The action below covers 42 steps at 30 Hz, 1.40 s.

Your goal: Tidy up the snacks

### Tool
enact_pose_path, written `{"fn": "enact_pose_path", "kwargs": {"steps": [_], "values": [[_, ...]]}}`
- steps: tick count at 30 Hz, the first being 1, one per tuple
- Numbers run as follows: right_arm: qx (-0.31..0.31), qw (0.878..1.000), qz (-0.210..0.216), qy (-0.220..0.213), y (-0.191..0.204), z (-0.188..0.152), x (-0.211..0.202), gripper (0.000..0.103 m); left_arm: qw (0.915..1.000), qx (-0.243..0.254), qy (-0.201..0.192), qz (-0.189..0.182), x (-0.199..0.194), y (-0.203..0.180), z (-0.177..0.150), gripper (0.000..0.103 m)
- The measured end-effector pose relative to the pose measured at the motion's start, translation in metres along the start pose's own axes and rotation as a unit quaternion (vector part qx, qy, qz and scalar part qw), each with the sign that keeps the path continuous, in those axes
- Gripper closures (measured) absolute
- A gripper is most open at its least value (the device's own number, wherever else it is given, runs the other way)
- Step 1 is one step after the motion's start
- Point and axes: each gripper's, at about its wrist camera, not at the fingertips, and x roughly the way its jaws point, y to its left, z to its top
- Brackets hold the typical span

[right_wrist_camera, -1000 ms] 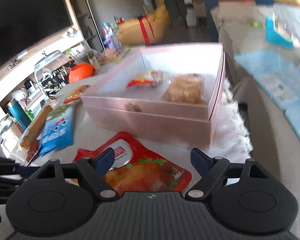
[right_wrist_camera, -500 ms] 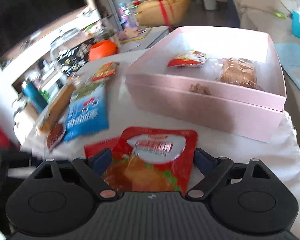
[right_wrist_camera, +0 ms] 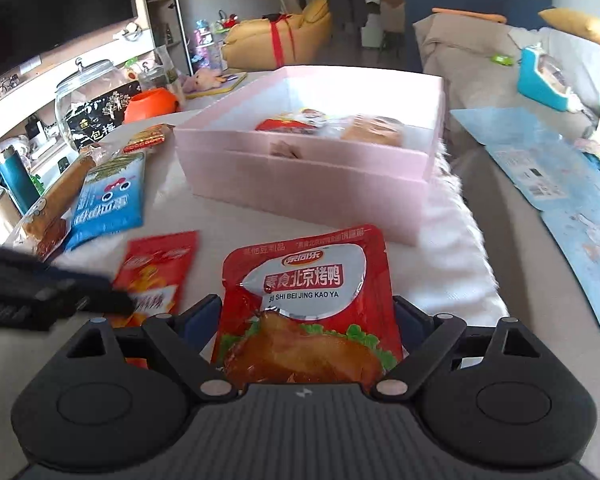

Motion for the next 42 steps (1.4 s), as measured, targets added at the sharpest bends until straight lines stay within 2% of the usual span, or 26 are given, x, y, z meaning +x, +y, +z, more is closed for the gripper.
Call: {"fn": "enact_pose_path", "kwargs": {"steps": [7, 14, 18, 21, 23, 26, 28, 32, 33, 36, 42], "values": [[-0.018, 0.999, -0.020, -0.017, 0.007, -0.017, -0.009, 0.011, 0.9970, 0.072, -0.004, 0.027, 0.009, -0.033, 0.003, 0.063], [-0.020, 0.999, -0.024, -0.016, 0.007, -0.014, -0.008, 0.010, 0.9930, 0.104, -0.018, 0.053, 0.006, -0.033, -0.001, 0.050], [-0.021, 0.999, -0.025, -0.016, 0.008, -0.015, -0.008, 0.010, 0.9872, 0.124, -0.032, 0.096, -0.001, -0.022, -0.005, 0.050], [-0.018, 0.999, -0.023, -0.017, 0.008, -0.016, -0.009, 0.010, 0.9858, 0.107, -0.031, 0.126, -0.004, -0.008, -0.002, 0.050], [-0.015, 0.999, -0.022, -0.019, 0.007, -0.016, -0.009, 0.010, 0.9903, 0.079, -0.026, 0.112, -0.008, 0.000, 0.002, 0.055], [-0.007, 1.000, -0.019, -0.022, 0.004, -0.017, -0.010, 0.010, 0.9987, 0.018, -0.020, 0.043, -0.014, 0.006, 0.005, 0.056], [-0.005, 1.000, -0.017, -0.022, 0.003, -0.017, -0.010, 0.010, 0.9999, 0.003, -0.008, 0.014, -0.009, 0.001, 0.008, 0.056], [-0.020, 0.999, -0.027, -0.018, 0.006, -0.017, -0.009, 0.009, 0.9987, 0.040, 0.004, 0.033, 0.010, -0.021, 0.011, 0.055], [-0.026, 0.999, -0.030, -0.015, 0.009, -0.018, -0.009, 0.009, 0.9983, 0.046, 0.004, 0.035, 0.014, -0.024, 0.012, 0.050], [-0.044, 0.998, -0.042, -0.010, 0.016, -0.018, -0.007, 0.008, 0.9979, 0.054, -0.001, 0.035, 0.020, -0.027, 0.016, 0.049], [-0.043, 0.999, -0.033, -0.005, 0.015, -0.017, -0.006, 0.004, 0.9979, 0.057, 0.001, 0.032, 0.020, -0.030, 0.017, 0.051]]}}
